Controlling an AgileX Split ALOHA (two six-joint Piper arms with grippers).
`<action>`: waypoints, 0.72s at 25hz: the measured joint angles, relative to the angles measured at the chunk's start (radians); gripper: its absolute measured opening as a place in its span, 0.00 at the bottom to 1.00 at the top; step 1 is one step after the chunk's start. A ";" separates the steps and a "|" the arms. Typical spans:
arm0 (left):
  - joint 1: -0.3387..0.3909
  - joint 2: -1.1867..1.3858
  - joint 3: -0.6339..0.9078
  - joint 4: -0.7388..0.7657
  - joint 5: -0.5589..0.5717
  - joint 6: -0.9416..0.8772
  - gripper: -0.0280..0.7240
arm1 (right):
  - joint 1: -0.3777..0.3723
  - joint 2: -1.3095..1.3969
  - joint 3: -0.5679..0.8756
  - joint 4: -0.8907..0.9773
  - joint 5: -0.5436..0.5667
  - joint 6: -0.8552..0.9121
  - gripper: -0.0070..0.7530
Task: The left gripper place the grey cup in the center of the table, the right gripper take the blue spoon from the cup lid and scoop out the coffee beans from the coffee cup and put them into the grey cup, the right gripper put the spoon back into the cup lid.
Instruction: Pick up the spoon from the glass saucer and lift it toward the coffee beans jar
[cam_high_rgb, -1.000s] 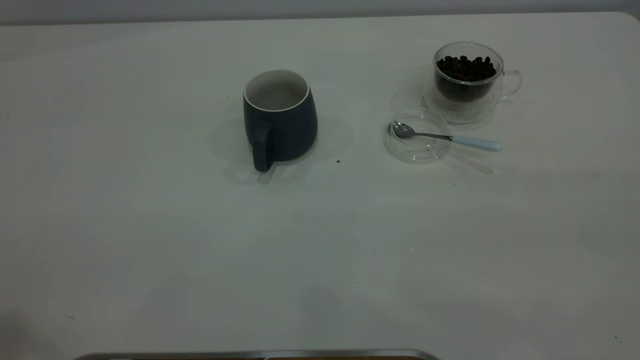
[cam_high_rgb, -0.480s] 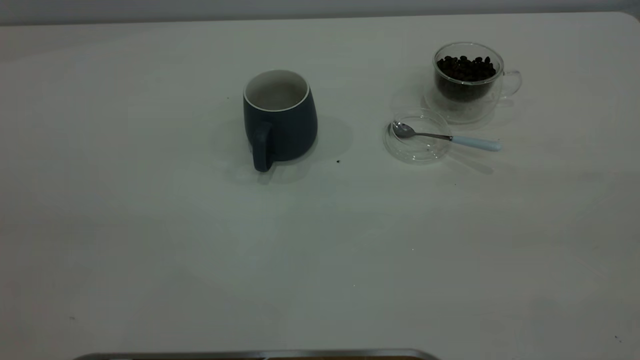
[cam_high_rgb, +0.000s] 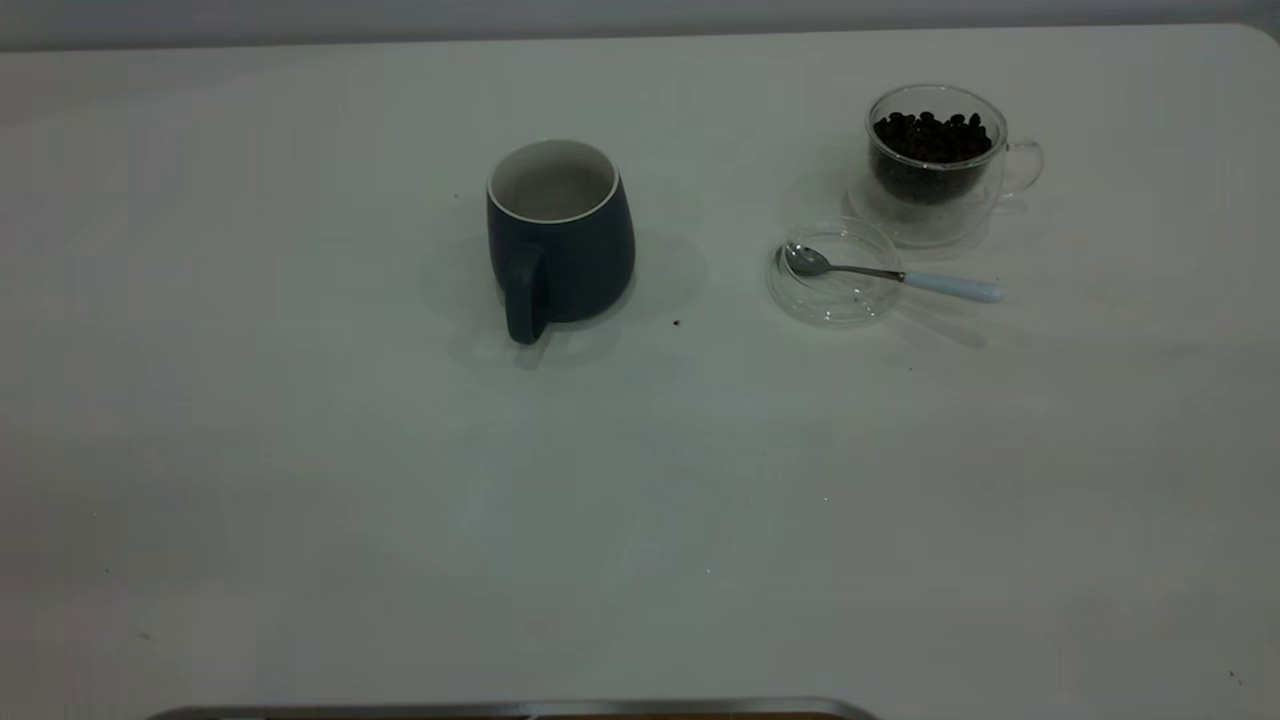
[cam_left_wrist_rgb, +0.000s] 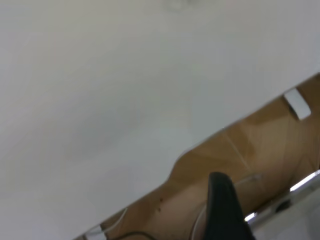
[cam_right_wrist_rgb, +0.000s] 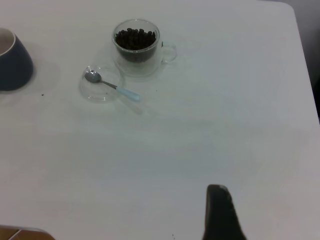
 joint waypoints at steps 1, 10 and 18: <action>0.000 -0.015 0.000 0.000 0.000 -0.002 0.76 | 0.000 0.000 0.000 0.000 0.000 0.000 0.67; 0.142 -0.090 0.000 0.000 0.001 -0.004 0.76 | 0.000 0.000 0.000 0.000 0.000 0.000 0.67; 0.377 -0.165 0.000 0.000 0.002 -0.005 0.75 | 0.000 0.000 0.000 0.000 0.000 0.000 0.67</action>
